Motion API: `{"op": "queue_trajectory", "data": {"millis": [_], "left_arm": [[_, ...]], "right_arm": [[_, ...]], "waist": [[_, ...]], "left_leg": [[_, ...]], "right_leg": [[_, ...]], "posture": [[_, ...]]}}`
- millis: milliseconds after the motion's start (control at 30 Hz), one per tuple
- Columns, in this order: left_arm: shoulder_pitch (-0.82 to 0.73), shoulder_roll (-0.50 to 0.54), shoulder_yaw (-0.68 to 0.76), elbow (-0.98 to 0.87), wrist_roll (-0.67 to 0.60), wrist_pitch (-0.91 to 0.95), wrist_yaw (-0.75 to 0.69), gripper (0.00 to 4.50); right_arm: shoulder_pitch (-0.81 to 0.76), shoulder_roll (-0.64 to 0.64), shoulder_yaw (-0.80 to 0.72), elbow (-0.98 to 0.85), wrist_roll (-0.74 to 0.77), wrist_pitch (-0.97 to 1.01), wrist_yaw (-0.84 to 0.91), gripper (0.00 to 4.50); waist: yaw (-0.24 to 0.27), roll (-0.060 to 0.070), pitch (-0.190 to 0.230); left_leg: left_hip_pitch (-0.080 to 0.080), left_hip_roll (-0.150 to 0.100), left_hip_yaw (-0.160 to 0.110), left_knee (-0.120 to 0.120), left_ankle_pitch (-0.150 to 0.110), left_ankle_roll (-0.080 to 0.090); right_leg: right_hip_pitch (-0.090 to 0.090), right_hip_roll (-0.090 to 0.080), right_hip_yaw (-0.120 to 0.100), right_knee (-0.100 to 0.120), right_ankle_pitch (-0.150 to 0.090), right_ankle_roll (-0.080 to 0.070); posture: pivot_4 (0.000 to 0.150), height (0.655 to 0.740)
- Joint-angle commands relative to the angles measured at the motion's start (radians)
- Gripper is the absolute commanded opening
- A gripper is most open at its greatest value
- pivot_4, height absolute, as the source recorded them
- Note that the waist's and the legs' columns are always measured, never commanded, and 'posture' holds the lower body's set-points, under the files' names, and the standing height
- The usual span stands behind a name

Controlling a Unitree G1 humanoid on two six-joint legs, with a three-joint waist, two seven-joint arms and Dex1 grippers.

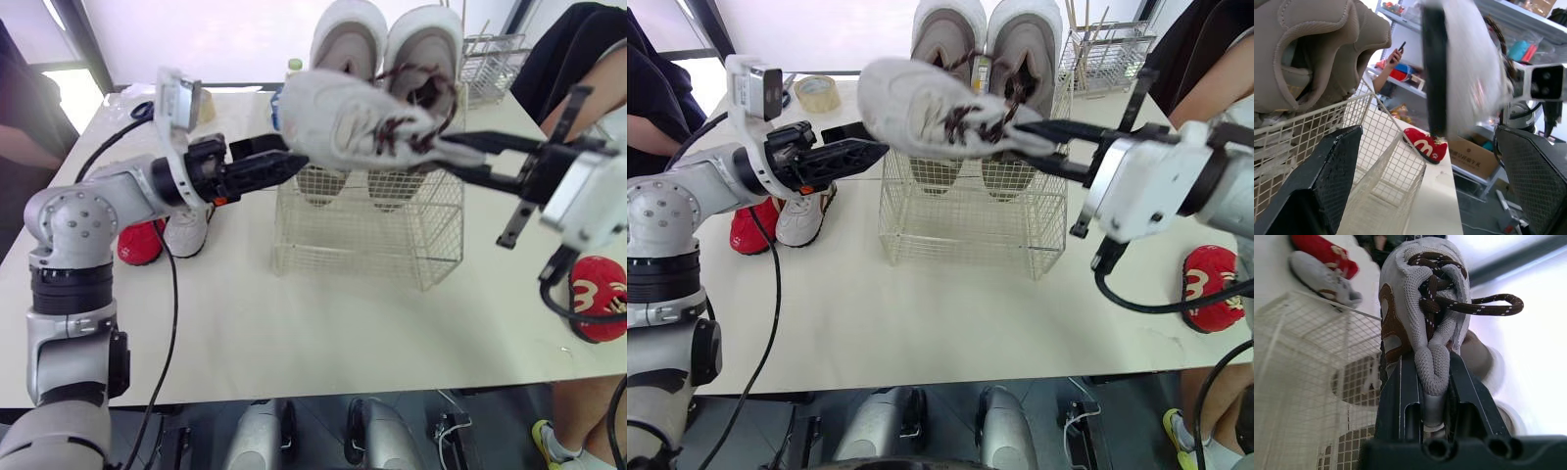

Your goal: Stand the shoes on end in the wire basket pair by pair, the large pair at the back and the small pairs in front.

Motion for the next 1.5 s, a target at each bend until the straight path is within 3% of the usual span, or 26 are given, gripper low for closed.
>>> {"op": "queue_trajectory", "data": {"millis": [33,200,333,467,533,567,700,800,867,1000,1133,1233,1333,1500], "left_arm": [[-0.024,0.011,0.033,-0.011,-0.005,0.007,-0.017,4.5],[-0.015,0.0,0.021,-0.027,-0.006,0.025,-0.02,4.5],[-0.012,-0.01,0.021,-0.037,-0.017,0.04,-0.016,3.29],[-0.004,-0.014,0.022,-0.053,-0.022,0.055,-0.014,1.29],[0.001,-0.019,0.027,-0.06,-0.033,0.061,-0.005,0.5],[0.006,-0.027,0.034,-0.065,-0.046,0.067,0.007,0.35],[0.029,-0.079,0.07,-0.08,-0.092,0.076,0.082,0.34],[0.071,-0.165,0.137,-0.083,-0.163,0.051,0.2,0.34],[0.097,-0.21,0.169,-0.097,-0.206,0.037,0.268,0.34],[0.144,-0.264,0.188,-0.156,-0.247,0.001,0.359,0.34],[0.18,-0.319,0.193,-0.205,-0.276,-0.06,0.429,0.34],[0.184,-0.367,0.191,-0.222,-0.287,-0.116,0.466,0.34],[0.188,-0.395,0.169,-0.23,-0.279,-0.144,0.473,0.34],[0.19,-0.44,0.127,-0.215,-0.24,-0.187,0.449,0.34]], "right_arm": [[-0.05,0.013,0.027,0.028,-0.042,-0.099,0.027,0.02],[-0.099,0.041,0.088,0.058,-0.077,-0.161,0.046,0.02],[-0.12,0.053,0.107,0.068,-0.086,-0.169,0.053,0.02],[-0.138,0.062,0.111,0.08,-0.096,-0.171,0.056,0.02],[-0.141,0.063,0.109,0.088,-0.101,-0.171,0.057,0.02],[-0.141,0.063,0.106,0.089,-0.1,-0.159,0.054,0.02],[-0.132,0.075,0.083,0.046,0.018,0.067,0.015,0.02],[-0.123,0.035,-0.025,-0.006,0.434,0.51,-0.075,1.32],[-0.108,-0.002,-0.113,0.004,0.669,0.704,-0.13,2.25],[-0.057,0.0,-0.271,0.051,0.885,0.856,-0.249,4.36],[0.053,0.08,-0.447,0.119,1.046,0.912,-0.413,4.44],[0.144,0.176,-0.489,0.085,1.157,0.895,-0.522,4.44],[0.182,0.287,-0.43,0.025,1.224,0.853,-0.61,4.44],[0.184,0.503,-0.217,-0.034,1.134,0.78,-0.658,4.44]], "waist": [[-0.001,0.0,0.0],[-0.007,0.0,0.0],[-0.013,0.0,0.0],[-0.023,0.0,0.0],[-0.023,0.0,0.0],[-0.024,0.0,0.0],[-0.021,0.0,0.0],[-0.019,0.0,0.0],[-0.019,-0.001,0.001],[-0.021,-0.001,0.001],[-0.017,-0.002,0.0],[-0.018,-0.002,0.0],[-0.02,-0.002,0.0],[-0.021,-0.002,-0.001]], "left_leg": [[0.0,0.0,0.0,0.0,0.0,0.0],[0.0,0.0,0.0,0.0,0.001,-0.001],[0.0,0.0,0.0,0.0,0.001,-0.001],[0.0,0.0,0.0,0.0,0.001,-0.001],[0.001,0.0,0.0,0.0,0.001,-0.002],[0.001,0.0,0.0,0.0,0.001,-0.002],[0.001,0.0,0.0,0.0,0.001,-0.002],[0.001,0.0,-0.001,0.001,0.001,-0.002],[0.001,0.0,-0.003,0.001,0.001,-0.002],[0.001,0.0,-0.004,0.001,0.001,-0.001],[0.001,0.0,-0.004,0.001,0.0,0.0],[0.0,-0.001,-0.003,0.001,0.0,0.001],[0.001,-0.001,-0.002,0.001,-0.001,0.001],[0.001,0.0,-0.002,0.001,0.0,0.001]], "right_leg": [[0.0,0.0,0.0,0.0,0.0,0.0],[0.0,0.0,0.0,0.0,0.0,0.0],[0.0,0.0,0.0,0.001,0.0,0.0],[0.0,0.0,0.0,0.001,0.0,0.0],[0.0,0.0,0.0,0.002,0.0,0.0],[0.0,0.0,0.0,0.002,0.0,0.0],[0.0,0.0,0.0,0.002,0.0,0.0],[0.0,-0.001,0.0,0.003,0.0,0.0],[0.002,-0.003,-0.001,0.003,0.0,0.0],[0.002,-0.006,-0.001,0.002,0.001,-0.001],[0.003,-0.006,-0.001,0.002,0.001,-0.002],[0.002,-0.004,-0.002,0.002,0.001,-0.001],[0.003,-0.004,-0.001,0.002,0.001,-0.001],[0.002,-0.001,-0.001,0.003,0.001,-0.001]], "posture": [[0.15,0.74],[0.15,0.74],[0.15,0.74],[0.15,0.74],[0.15,0.74],[0.15,0.74],[0.15,0.74],[0.15,0.74],[0.15,0.74],[0.15,0.74],[0.15,0.74],[0.15,0.74],[0.15,0.74],[0.15,0.74]]}}
